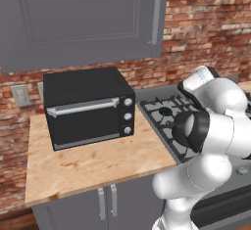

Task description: Put the potato and lime in the pot. Retrieve the spatula and lightly stir the vegetables in the pot.

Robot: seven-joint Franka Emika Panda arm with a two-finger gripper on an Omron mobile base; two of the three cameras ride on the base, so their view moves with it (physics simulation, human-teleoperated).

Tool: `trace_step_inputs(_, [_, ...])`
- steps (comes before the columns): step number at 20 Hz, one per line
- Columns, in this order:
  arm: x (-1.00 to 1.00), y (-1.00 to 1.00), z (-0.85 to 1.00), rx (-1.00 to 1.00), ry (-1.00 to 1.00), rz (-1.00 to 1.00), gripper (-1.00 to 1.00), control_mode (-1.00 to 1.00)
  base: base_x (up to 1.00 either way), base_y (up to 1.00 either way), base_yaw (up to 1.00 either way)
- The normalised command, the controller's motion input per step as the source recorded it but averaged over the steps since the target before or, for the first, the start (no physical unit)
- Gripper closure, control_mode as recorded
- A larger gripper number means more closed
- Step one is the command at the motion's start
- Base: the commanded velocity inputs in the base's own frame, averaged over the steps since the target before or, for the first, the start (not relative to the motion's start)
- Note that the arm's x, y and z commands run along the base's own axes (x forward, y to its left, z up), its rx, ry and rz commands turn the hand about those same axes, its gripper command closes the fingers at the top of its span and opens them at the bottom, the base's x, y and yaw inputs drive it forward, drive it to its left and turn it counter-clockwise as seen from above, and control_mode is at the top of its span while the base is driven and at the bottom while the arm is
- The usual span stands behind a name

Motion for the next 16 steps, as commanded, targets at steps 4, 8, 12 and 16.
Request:
trace_step_inputs(4, [0.00, 0.00, -0.07, -0.03, 0.11, 0.00, 1.00, -1.00, 0.00, 0.00, 0.00])
trace_step_inputs(8, [0.01, 0.00, 0.00, -0.03, 0.09, 0.00, 1.00, -1.00, 0.00, 0.00, 0.00])
trace_step_inputs(12, [0.25, -0.02, 0.00, -0.03, 0.07, 0.00, 1.00, -1.00, 0.00, 0.00, 0.00])
trace_step_inputs(16, [0.40, -0.04, 0.00, -0.03, 0.04, 0.00, 1.00, -1.00, 0.00, 0.00, 0.00])
